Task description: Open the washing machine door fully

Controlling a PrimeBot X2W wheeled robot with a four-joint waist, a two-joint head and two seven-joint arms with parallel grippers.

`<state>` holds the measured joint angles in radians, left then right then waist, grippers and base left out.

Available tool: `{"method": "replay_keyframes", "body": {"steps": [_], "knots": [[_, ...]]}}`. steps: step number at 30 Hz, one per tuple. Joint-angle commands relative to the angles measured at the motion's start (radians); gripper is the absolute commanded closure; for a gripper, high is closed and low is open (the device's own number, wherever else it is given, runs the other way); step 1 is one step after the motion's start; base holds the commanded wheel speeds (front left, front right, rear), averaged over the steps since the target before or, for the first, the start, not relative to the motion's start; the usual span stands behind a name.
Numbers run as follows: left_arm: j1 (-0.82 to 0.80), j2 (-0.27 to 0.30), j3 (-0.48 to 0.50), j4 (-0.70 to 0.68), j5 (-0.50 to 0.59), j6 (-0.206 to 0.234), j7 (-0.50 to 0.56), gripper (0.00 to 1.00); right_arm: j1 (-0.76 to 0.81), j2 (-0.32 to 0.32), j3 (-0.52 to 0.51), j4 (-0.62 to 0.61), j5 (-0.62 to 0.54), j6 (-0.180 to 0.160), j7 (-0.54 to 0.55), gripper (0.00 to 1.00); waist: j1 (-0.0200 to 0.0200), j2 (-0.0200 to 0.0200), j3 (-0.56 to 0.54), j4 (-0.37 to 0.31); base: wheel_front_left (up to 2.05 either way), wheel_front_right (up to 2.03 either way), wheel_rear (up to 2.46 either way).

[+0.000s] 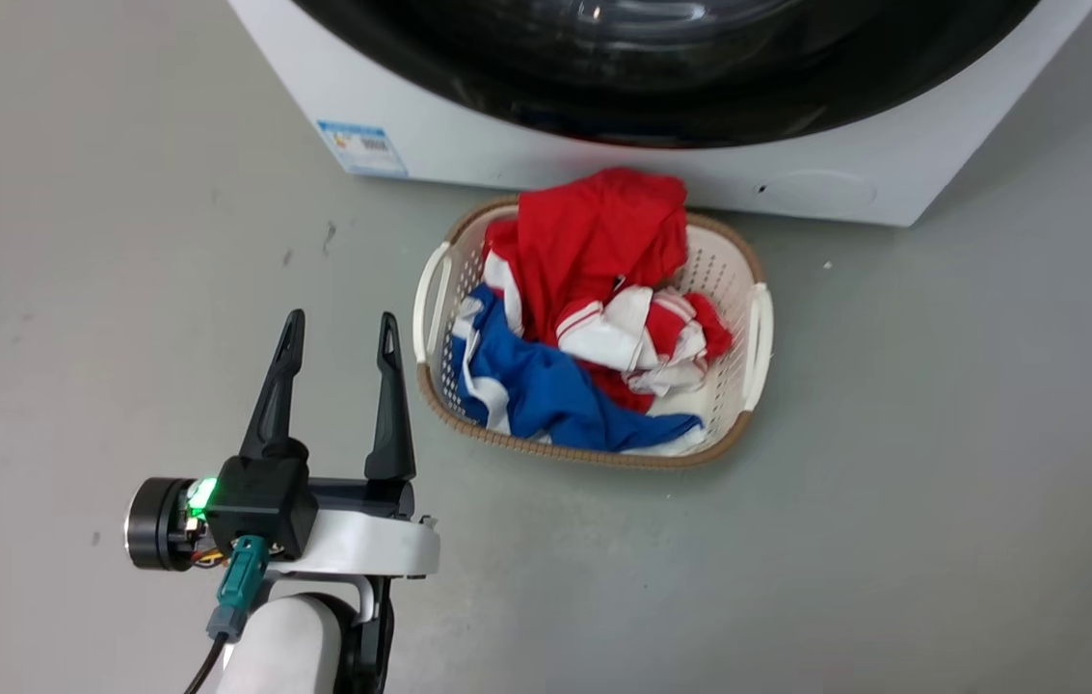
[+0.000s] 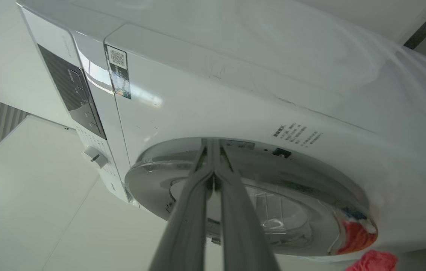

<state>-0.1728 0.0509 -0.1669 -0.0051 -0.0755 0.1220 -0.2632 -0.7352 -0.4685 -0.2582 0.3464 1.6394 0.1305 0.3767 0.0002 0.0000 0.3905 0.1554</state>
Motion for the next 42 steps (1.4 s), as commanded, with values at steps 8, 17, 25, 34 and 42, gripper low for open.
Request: {"method": "replay_keyframes", "body": {"steps": [8,17,25,34,42], "knots": [[-0.042,-0.001,-0.034,-0.018,-0.029,0.021,-0.003,0.0,-0.207,-0.072,0.11,0.109,-0.062,0.0,0.084,1.0,-0.0002,0.0,0.112,0.068,0.0,0.0,0.0],[-0.059,0.0,-0.066,-0.025,-0.052,0.046,-0.003,0.0,-0.374,-0.088,0.214,0.205,-0.148,0.0,0.156,1.0,-0.0002,0.0,0.168,0.107,0.0,0.0,0.0],[-0.069,0.0,-0.077,-0.025,-0.06,0.057,-0.003,0.0,-0.413,-0.057,0.269,0.222,-0.198,0.0,0.214,1.0,-0.0002,0.0,0.191,0.113,0.0,0.0,0.0],[-0.064,0.0,-0.066,-0.018,-0.053,0.058,-0.003,0.0,-0.306,-0.018,0.283,0.108,-0.182,0.002,0.287,1.0,-0.0002,0.0,0.169,0.083,0.0,0.0,0.0],[-0.05,0.0,-0.046,-0.014,-0.031,0.049,-0.003,0.0,-0.179,0.007,0.309,-0.049,-0.164,0.002,0.352,1.0,-0.0002,0.0,0.142,0.044,0.0,0.0,0.0]]}}
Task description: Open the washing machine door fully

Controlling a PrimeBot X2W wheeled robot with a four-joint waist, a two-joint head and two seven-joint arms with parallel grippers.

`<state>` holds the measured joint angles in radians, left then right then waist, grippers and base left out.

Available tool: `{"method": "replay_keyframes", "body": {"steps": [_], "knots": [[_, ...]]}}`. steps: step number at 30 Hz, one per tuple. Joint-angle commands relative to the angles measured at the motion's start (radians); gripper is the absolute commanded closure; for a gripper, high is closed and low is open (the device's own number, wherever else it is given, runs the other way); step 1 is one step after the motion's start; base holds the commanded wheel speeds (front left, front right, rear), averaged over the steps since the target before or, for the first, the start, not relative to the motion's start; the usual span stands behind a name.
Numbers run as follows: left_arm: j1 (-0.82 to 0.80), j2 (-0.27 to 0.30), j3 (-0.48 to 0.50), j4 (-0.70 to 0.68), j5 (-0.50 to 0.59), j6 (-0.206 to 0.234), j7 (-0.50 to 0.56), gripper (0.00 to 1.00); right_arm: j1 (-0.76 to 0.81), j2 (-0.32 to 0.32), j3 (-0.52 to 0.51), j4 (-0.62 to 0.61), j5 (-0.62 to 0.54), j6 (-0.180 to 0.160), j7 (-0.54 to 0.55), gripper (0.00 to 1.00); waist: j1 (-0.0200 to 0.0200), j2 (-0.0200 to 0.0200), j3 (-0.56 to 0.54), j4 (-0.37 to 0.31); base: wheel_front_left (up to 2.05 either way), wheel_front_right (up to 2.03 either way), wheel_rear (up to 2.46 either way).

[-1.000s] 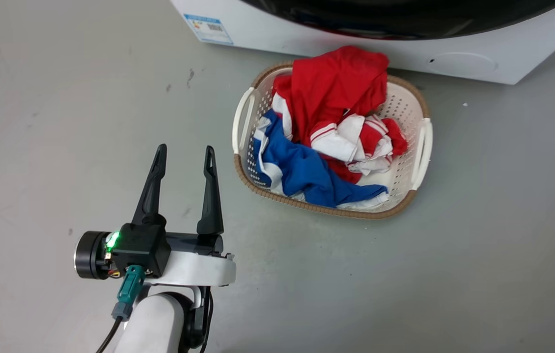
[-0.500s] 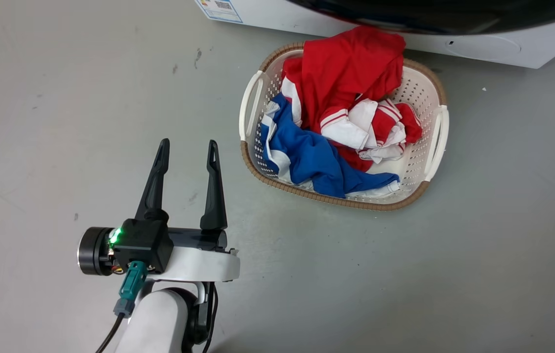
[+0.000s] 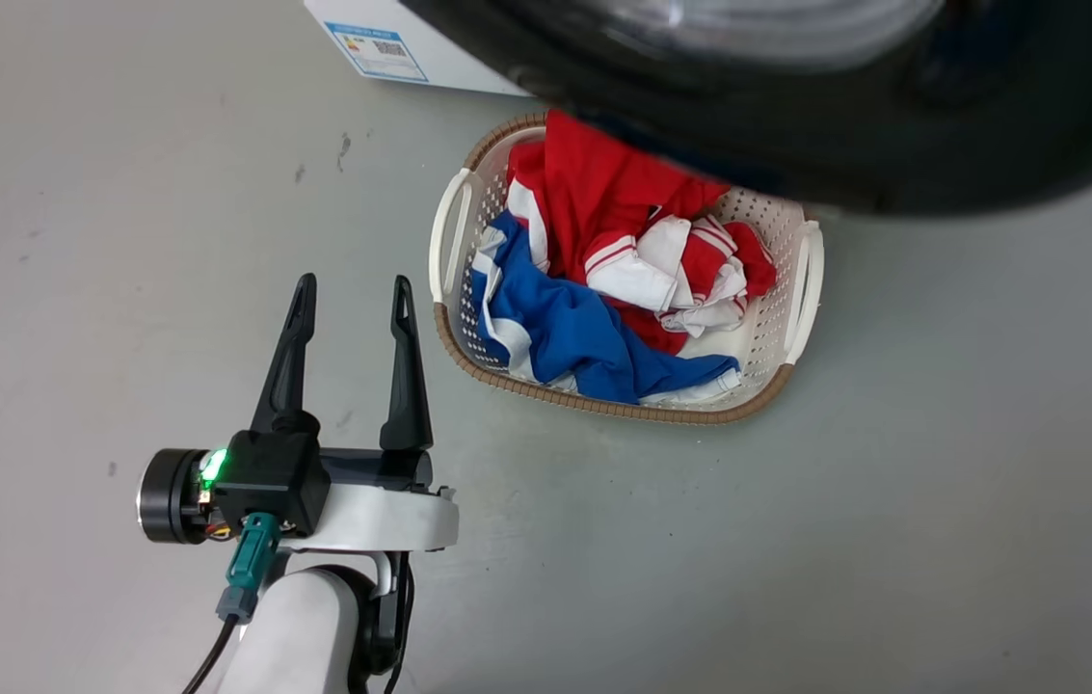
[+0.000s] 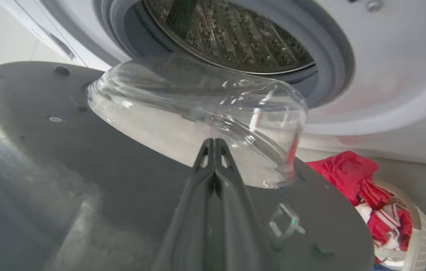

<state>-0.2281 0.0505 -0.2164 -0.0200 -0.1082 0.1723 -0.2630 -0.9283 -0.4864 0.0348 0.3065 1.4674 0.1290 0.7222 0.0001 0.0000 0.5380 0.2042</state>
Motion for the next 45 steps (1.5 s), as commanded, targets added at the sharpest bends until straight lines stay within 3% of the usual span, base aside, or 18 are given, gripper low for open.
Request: {"method": "replay_keyframes", "body": {"steps": [1,12,20,45], "knots": [[0.008,0.0,0.005,0.001,0.006,0.0,-0.003,0.0,0.033,0.024,0.016,-0.031,0.011,0.003,0.013,1.0,-0.0001,0.0,-0.01,-0.008,0.0,0.0,0.0],[0.039,0.0,0.032,0.004,0.028,-0.011,-0.003,0.0,0.272,0.083,0.078,-0.276,0.041,0.003,0.073,1.0,-0.0001,0.0,-0.075,-0.036,0.0,0.0,0.0],[0.059,0.0,0.038,0.004,0.036,-0.012,-0.003,0.0,0.439,0.128,0.128,-0.382,0.054,0.003,0.086,1.0,-0.0001,0.0,-0.117,-0.033,0.0,0.0,0.0],[0.113,0.0,0.046,0.016,0.047,-0.01,-0.003,0.0,0.665,0.313,0.368,-0.409,0.041,0.003,0.067,1.0,-0.0001,0.0,-0.214,0.011,0.0,0.0,0.0]]}}
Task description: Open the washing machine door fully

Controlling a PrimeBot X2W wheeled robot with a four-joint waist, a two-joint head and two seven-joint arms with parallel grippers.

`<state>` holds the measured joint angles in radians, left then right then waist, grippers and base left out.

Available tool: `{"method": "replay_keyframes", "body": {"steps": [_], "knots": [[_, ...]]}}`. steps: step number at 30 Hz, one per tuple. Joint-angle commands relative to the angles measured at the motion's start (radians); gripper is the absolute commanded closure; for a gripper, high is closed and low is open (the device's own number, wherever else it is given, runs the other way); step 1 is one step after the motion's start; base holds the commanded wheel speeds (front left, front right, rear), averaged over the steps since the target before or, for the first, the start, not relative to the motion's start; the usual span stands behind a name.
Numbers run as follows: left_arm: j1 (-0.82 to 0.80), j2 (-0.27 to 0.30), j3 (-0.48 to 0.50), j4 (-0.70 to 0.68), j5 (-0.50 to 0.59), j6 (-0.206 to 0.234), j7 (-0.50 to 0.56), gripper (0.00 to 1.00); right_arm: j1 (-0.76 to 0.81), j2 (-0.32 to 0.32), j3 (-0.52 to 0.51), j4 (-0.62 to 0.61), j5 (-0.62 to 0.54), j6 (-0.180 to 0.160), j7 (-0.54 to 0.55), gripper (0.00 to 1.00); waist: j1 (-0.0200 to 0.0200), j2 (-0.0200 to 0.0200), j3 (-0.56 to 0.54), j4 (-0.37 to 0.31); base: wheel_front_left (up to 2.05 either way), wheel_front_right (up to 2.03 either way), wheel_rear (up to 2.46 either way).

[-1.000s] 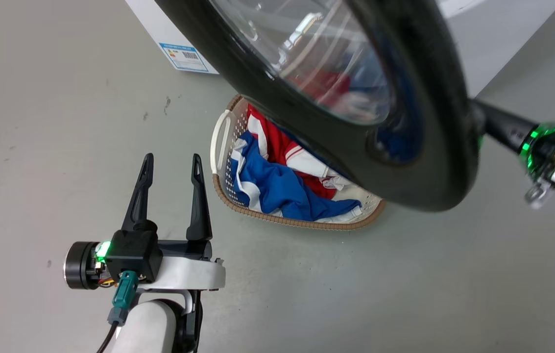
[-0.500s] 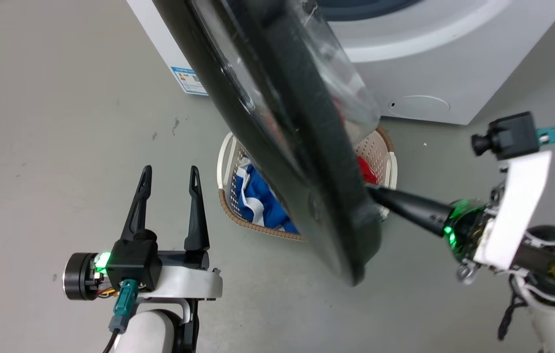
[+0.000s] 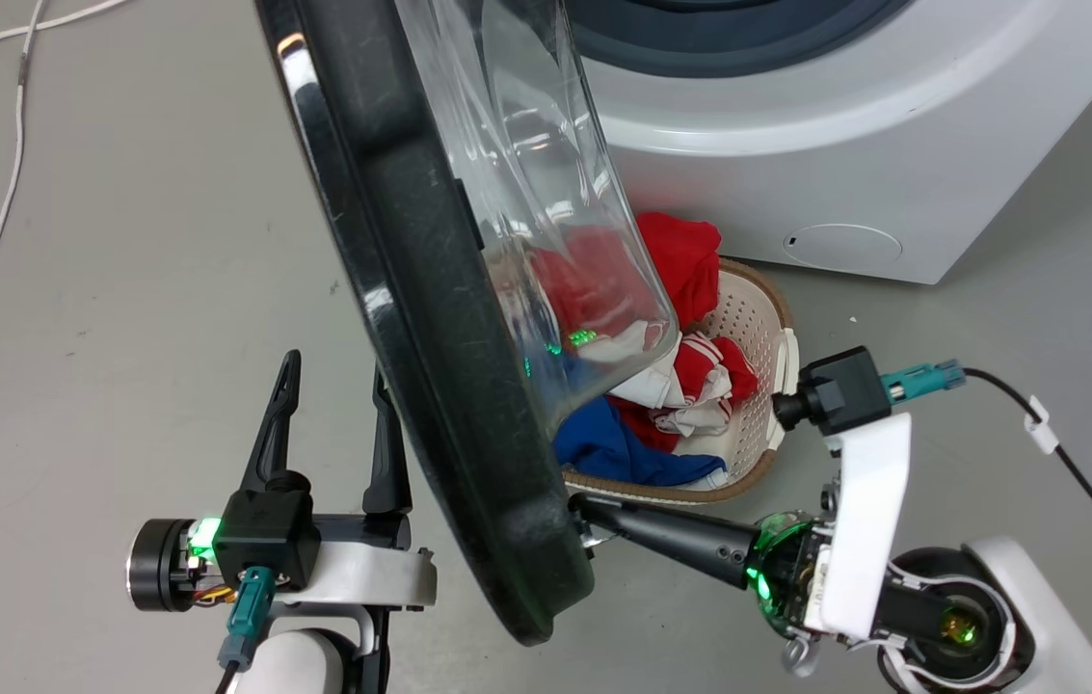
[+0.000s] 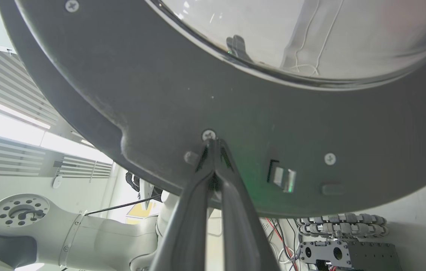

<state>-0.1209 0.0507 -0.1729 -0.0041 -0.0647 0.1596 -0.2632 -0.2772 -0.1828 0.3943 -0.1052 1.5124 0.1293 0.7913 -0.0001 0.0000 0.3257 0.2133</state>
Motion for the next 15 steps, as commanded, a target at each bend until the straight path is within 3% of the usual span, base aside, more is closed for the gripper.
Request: {"method": "replay_keyframes", "body": {"steps": [1,13,14,15], "knots": [[0.007,0.0,0.002,0.001,0.003,0.003,-0.002,0.0,0.016,0.013,0.015,0.004,-0.008,0.003,-0.005,1.0,0.0001,0.0,-0.002,0.002,0.0,0.0,0.0],[0.041,0.0,0.017,0.013,0.008,-0.003,-0.003,0.0,0.067,0.018,-0.019,0.003,-0.02,0.003,-0.107,1.0,0.0001,0.0,-0.07,-0.011,0.0,0.0,0.0],[0.047,0.0,0.021,0.014,0.009,-0.005,-0.003,0.0,0.073,0.015,-0.032,-0.002,-0.022,0.003,-0.124,0.9,0.0001,0.0,-0.081,-0.015,0.0,0.0,0.0],[0.054,0.0,0.025,0.016,0.01,-0.007,-0.002,0.0,0.079,0.013,-0.045,-0.008,-0.027,0.003,-0.145,0.73,0.0001,0.0,-0.094,-0.019,0.0,0.0,0.0]]}}
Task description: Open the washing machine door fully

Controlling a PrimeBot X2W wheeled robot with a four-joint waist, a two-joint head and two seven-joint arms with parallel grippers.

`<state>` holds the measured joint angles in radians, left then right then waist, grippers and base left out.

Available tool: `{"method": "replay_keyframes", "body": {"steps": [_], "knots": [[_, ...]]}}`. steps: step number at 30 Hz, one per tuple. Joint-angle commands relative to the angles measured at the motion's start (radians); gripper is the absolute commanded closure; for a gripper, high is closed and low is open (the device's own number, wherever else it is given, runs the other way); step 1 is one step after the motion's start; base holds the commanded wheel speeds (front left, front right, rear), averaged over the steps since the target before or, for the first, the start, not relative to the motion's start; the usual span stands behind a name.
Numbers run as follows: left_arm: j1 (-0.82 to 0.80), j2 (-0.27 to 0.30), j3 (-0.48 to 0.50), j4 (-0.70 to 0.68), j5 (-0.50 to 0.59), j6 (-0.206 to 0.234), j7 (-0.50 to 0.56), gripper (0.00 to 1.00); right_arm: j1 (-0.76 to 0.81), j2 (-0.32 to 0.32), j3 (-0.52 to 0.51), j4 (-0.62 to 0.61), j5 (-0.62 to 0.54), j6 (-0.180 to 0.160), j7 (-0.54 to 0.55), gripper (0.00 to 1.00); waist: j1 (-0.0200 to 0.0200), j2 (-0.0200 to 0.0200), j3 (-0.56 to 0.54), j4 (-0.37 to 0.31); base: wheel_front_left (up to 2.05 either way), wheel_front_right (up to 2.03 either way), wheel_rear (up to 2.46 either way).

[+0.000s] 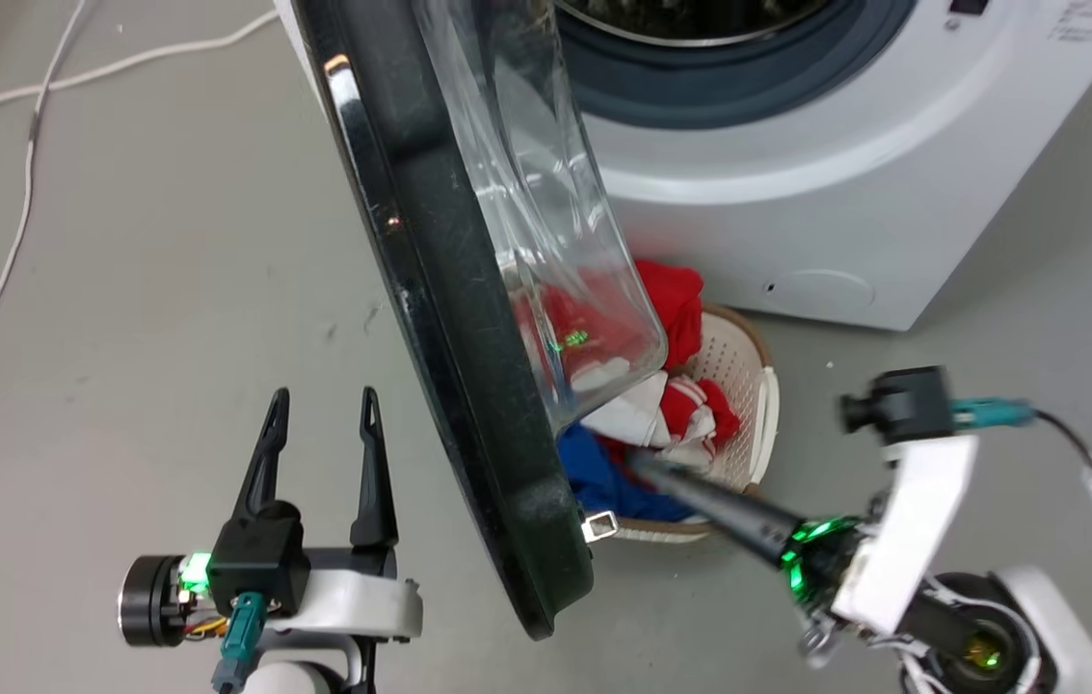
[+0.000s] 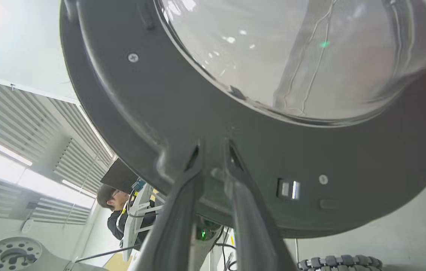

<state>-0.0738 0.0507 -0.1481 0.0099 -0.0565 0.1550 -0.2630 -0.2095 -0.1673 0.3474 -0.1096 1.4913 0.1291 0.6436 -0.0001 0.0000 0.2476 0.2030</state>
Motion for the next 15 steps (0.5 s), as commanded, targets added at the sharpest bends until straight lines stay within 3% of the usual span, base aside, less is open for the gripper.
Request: {"method": "replay_keyframes", "body": {"steps": [1,2,7,12,15], "knots": [[0.015,0.0,0.004,0.003,0.005,-0.003,-0.003,0.0,0.016,-0.004,-0.014,-0.01,-0.015,0.003,-0.024,0.22,0.0001,0.0,-0.026,-0.013,0.0,0.0,0.0],[0.022,0.0,0.01,0.003,0.008,-0.004,-0.003,0.0,0.017,-0.004,-0.031,-0.018,-0.026,0.003,-0.056,0.0,0.0001,0.0,-0.039,-0.019,0.0,0.0,0.0],[0.057,0.0,0.03,0.002,0.017,-0.014,-0.003,0.0,0.036,-0.012,-0.111,-0.061,-0.126,0.003,-0.252,0.0,0.0001,0.0,-0.089,-0.041,0.0,0.0,0.0],[0.085,0.003,0.05,-0.002,0.023,-0.023,-0.003,0.0,0.058,-0.038,-0.147,-0.052,-0.302,0.003,-0.518,0.0,0.0001,0.0,-0.126,-0.059,0.0,0.0,0.0],[0.101,0.003,0.06,-0.003,0.026,-0.025,-0.003,0.0,0.064,-0.088,-0.165,-0.014,-0.475,0.003,-0.699,0.0,0.0001,0.0,-0.146,-0.071,0.0,0.0,0.0]]}}
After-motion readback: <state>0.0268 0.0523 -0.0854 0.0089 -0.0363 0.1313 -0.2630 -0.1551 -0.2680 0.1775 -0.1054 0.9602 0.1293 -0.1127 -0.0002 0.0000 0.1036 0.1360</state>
